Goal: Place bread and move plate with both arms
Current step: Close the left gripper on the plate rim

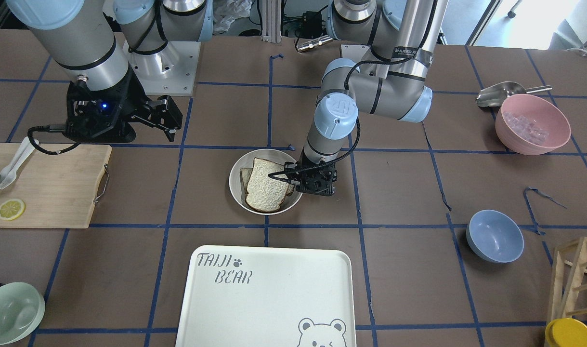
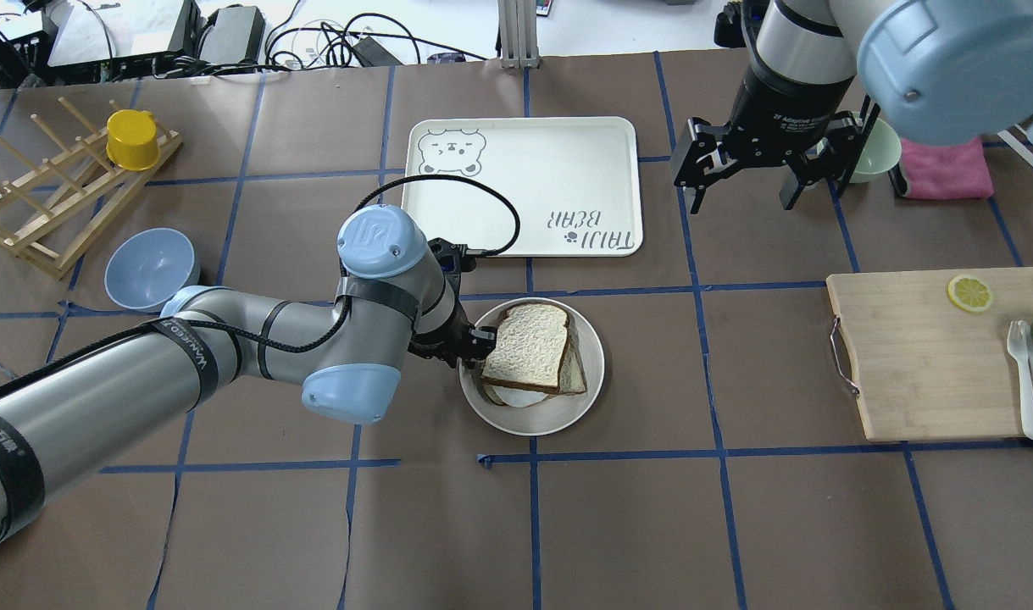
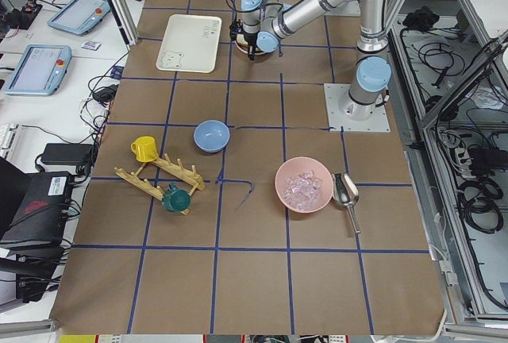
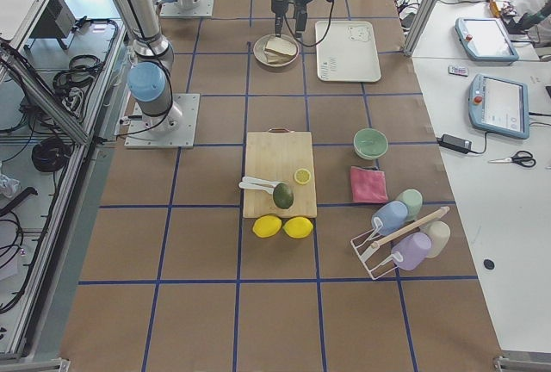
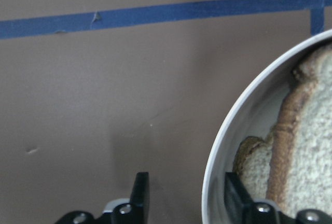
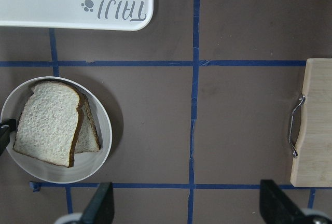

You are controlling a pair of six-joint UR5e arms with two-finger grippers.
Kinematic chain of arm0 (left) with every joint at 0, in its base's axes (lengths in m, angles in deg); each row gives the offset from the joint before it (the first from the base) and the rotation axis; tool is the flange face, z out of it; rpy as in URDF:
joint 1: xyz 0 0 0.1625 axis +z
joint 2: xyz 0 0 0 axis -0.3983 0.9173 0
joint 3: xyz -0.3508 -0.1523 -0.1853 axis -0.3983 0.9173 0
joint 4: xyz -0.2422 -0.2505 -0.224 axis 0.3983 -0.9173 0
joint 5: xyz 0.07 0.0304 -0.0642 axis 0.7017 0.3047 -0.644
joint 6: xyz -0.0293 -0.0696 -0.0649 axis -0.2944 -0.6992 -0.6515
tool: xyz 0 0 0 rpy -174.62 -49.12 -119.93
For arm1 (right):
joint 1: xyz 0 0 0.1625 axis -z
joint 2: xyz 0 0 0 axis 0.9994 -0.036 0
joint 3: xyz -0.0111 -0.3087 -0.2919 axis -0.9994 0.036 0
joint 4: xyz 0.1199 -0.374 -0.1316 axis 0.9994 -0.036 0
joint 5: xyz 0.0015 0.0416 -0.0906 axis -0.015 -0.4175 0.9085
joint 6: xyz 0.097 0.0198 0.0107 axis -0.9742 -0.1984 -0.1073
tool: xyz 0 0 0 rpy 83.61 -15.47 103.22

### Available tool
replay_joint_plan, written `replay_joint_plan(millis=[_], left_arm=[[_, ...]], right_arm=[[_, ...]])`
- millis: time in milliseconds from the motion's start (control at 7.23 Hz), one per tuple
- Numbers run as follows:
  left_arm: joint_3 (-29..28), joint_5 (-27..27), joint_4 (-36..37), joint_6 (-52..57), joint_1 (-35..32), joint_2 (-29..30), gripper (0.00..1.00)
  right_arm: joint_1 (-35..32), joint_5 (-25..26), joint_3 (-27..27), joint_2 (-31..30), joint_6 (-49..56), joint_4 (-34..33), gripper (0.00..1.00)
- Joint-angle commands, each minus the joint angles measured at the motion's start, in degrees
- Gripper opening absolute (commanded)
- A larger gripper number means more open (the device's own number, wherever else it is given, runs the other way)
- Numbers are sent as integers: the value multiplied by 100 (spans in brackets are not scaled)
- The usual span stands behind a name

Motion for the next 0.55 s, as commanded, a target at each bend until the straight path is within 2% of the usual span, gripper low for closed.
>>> replay_joint_plan(millis=[0, 415], left_arm=[[-19, 9, 21, 32, 0, -38, 0], [-89, -35, 21, -20, 79, -284, 0]], right_arm=[[-10, -11, -1, -8, 2, -1, 100], [-10, 7, -18, 10, 2, -9, 100]])
